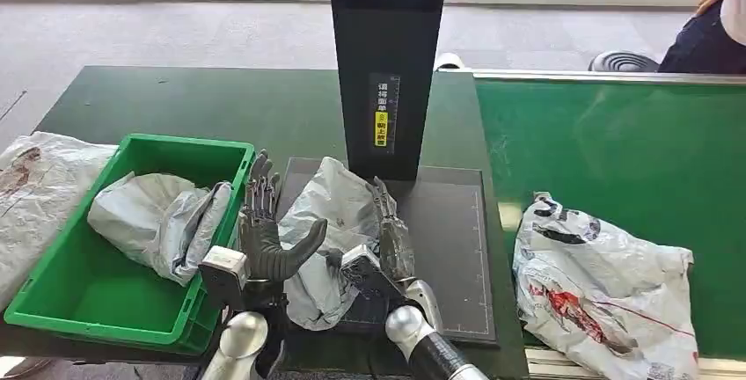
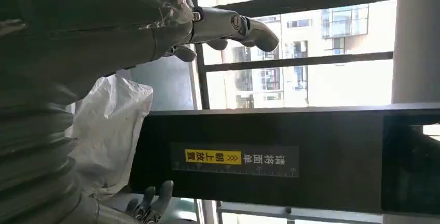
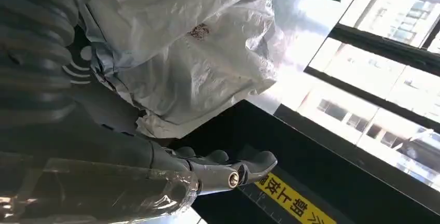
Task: Moved the parcel from conveyor to table for the left to box.
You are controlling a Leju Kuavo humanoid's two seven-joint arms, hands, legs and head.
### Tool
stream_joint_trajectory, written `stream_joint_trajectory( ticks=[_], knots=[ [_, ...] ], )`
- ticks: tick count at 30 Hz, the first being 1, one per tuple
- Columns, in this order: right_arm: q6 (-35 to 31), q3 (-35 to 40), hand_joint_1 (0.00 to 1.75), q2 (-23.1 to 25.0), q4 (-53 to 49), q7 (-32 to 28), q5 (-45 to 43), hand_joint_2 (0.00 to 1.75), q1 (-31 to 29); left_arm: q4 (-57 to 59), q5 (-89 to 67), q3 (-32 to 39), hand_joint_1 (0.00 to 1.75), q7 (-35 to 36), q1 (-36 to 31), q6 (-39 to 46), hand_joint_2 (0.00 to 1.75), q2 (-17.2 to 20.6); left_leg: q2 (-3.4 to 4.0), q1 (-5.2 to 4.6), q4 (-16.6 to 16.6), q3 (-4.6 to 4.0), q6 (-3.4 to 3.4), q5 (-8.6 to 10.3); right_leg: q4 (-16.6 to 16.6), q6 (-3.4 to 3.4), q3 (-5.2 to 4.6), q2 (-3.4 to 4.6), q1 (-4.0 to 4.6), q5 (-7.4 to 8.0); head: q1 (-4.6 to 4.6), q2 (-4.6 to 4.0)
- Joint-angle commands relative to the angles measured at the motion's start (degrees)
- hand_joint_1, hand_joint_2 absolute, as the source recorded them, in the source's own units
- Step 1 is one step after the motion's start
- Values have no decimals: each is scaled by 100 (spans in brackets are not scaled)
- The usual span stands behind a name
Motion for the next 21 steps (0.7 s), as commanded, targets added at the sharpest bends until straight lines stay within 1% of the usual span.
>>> stream_joint_trajectory(
  ticks=[1, 9, 12, 14, 21],
  knots=[
    [21, -256, 0, -73, 59, 12, -23, 175, -138, 137, 3, -121, 0, 30, -28, 20, 175, -120, -5, 0, -3, 2, 2, 1, -4, 0, 5, -7, 1, -1, 0, 0],
    [21, -256, 0, -73, 59, 12, -23, 175, -138, 137, 3, -121, 0, 30, -28, 20, 175, -120, -6, -1, -10, 11, 4, 2, -12, -1, 14, -9, 1, 0, 0, 0],
    [21, -256, 0, -73, 59, 12, -23, 175, -138, 137, 3, -121, 0, 30, -28, 20, 175, -120, -5, -2, -3, 2, 2, 1, -2, 0, 4, -7, -1, -1, 0, 0],
    [21, -256, 0, -73, 59, 12, -23, 175, -138, 137, 3, -121, 0, 30, -28, 20, 175, -120, -6, 1, -14, 15, 4, 3, -18, -2, 20, -10, 3, 2, 0, 0],
    [21, -256, 0, -73, 59, 12, -23, 175, -138, 137, 3, -121, 0, 30, -28, 20, 175, -120, -5, -2, -2, 1, 2, 1, -1, 0, 3, -6, -1, -1, 0, 0]
  ],
)
